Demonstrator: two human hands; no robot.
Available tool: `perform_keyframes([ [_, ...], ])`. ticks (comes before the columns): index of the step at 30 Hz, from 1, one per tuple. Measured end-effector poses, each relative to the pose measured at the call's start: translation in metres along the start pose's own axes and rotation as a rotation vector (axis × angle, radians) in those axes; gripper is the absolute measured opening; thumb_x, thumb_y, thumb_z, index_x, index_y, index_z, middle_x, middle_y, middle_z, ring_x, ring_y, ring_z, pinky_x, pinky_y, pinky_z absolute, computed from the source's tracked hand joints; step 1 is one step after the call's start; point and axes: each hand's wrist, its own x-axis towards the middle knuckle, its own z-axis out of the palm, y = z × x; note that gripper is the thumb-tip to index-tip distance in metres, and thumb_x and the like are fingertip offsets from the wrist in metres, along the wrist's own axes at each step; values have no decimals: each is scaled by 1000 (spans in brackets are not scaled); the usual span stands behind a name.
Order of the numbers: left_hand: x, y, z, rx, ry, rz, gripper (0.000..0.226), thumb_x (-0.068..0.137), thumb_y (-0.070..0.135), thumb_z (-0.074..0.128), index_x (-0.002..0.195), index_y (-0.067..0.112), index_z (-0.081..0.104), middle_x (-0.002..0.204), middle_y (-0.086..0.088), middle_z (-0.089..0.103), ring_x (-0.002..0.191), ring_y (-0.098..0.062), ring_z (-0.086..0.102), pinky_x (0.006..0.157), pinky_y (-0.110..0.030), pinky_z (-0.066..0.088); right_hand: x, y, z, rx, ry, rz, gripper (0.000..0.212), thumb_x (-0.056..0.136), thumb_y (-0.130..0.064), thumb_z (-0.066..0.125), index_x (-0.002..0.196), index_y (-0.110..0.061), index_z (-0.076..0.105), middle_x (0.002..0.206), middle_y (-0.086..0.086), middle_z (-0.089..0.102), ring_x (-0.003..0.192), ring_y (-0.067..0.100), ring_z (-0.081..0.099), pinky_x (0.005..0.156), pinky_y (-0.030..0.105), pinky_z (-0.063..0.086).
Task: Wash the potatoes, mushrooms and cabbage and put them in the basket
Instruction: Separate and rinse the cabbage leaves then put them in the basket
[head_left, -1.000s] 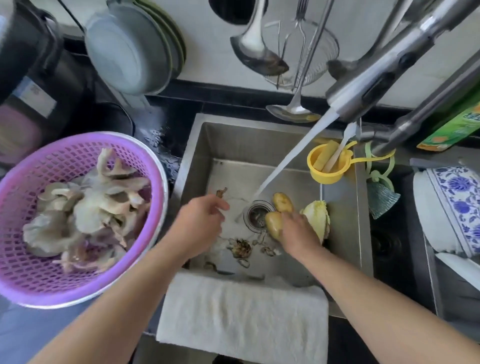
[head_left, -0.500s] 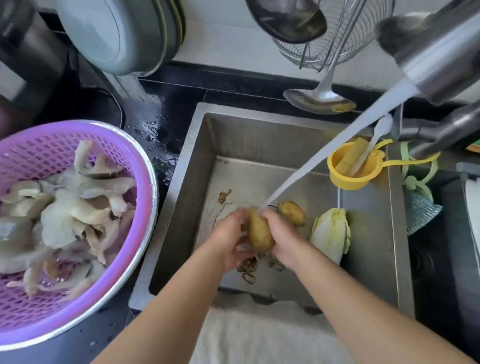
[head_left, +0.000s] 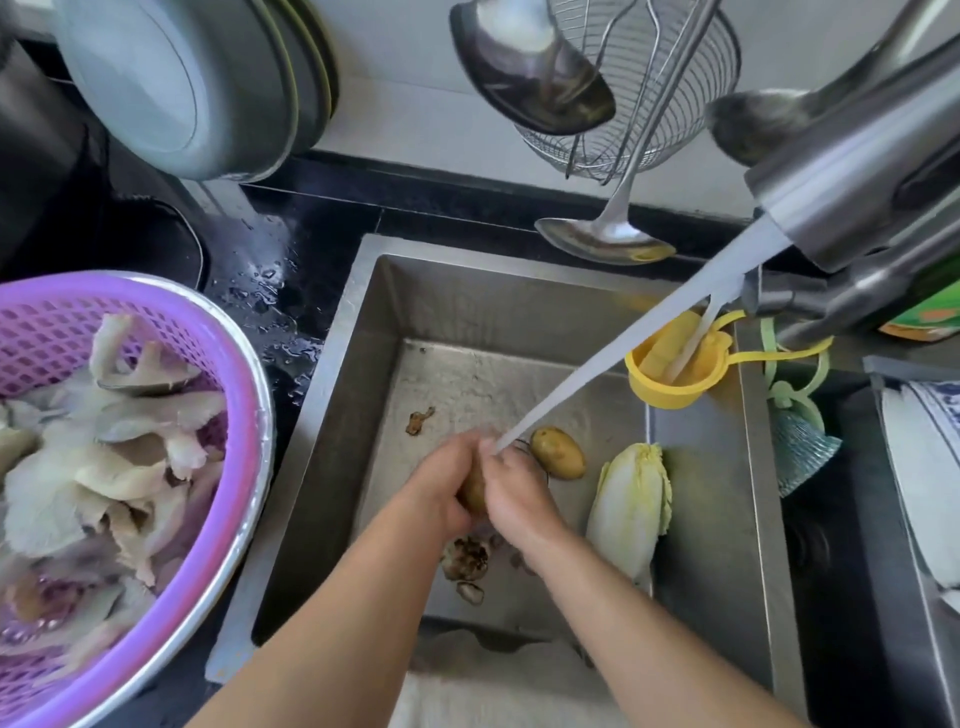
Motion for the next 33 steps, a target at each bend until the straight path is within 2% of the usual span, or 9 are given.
perform_keyframes([
  [4,-2,-7,-1,-144,-29,-19,42,102,44,54,101,6,70,77,-16,73,72,-30,67,57,-32,58,38,28,-64,-528,115,-159,35,108,-26,44,139,-19,60,142,9,59,133,29,52,110,38,42],
  [8,-1,-6,-1,-212,-57,13,40,106,41,49,117,8,68,93,-18,75,86,-32,67,72,-40,58,79,56,-88,-971,-27,-95,74,101,-33,59,163,-28,19,171,9,8,156,36,12,125,45,19],
  [12,-6,-1,0,-207,-30,124,26,107,32,51,119,14,67,94,-15,76,85,-31,68,72,-44,59,93,60,-82,-1053,-24,-258,69,97,-20,60,158,-27,28,151,11,40,137,37,40,111,46,41],
  [15,-13,-2,-11,-270,28,164,29,108,32,49,118,9,63,99,-21,72,78,-35,69,61,-39,57,82,50,-72,-712,26,-166,58,89,-25,68,143,-24,48,130,8,56,118,31,57,99,44,50],
  [19,-28,-9,-38,-424,126,181,37,104,45,58,116,11,63,98,-18,69,76,-28,67,63,-36,60,27,12,-44,578,-191,315,23,99,-25,50,115,-10,58,99,18,67,76,27,62,67,40,54],
  [23,-49,-15,-57,-398,168,206,26,101,33,67,111,9,65,93,-14,72,82,-24,65,84,-38,57,5,-6,-21,1102,-367,474,42,100,-33,43,119,0,61,108,24,68,77,28,66,59,33,56],
  [25,-62,-17,-59,-369,169,207,19,102,28,65,103,9,66,73,-9,77,82,-24,66,88,-39,56,3,-16,-12,1296,-351,483,42,100,-31,51,129,-1,55,114,26,66,85,31,70,59,30,58],
  [28,-79,-15,-62,-342,169,165,15,101,22,65,98,7,65,68,-10,73,80,-25,63,78,-39,56,-1,-38,-4,1255,-297,447,24,99,-19,62,119,-5,56,107,21,65,91,28,68,53,24,56],
  [33,-98,-15,-59,-305,95,89,34,98,39,67,111,8,61,88,-18,66,72,-28,68,67,-38,59,-19,-52,-6,267,18,76,22,88,-35,71,108,-32,63,96,2,72,76,20,72,57,34,54],
])
